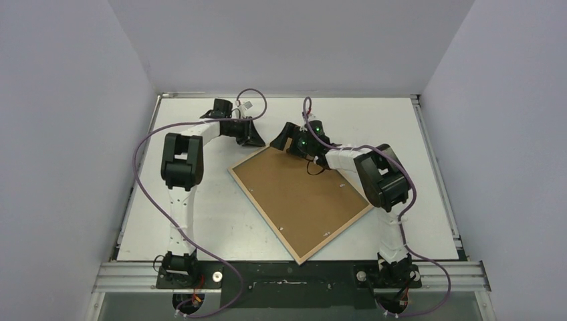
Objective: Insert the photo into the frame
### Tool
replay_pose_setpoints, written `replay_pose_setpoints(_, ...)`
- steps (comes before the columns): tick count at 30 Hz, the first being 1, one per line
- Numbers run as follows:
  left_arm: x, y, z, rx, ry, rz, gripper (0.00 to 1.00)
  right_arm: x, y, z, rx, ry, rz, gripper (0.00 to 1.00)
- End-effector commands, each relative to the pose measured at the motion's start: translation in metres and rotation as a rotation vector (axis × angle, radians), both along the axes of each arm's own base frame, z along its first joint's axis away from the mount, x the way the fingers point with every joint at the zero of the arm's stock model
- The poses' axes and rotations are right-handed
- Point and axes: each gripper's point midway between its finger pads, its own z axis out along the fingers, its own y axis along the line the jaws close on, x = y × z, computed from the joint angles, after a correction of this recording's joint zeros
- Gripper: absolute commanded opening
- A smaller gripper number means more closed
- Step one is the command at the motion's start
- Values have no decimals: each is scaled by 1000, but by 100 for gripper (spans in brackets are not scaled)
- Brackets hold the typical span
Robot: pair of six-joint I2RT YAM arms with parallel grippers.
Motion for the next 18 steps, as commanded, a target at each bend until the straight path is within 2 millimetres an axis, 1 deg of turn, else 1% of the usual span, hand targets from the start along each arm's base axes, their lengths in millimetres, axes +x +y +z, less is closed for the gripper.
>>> replay_pose_setpoints(1,13,-12,12,-73,-37,-2,19,36,18,42,176,-88,-59,86)
replay_pose_setpoints(9,12,-20,9,-90,-31,-7,17,46,22,32,191,-75,-74,85)
replay_pose_setpoints(18,8,-19,3,-80,-22,-5,16,49,27,24,214,-50,-75,84)
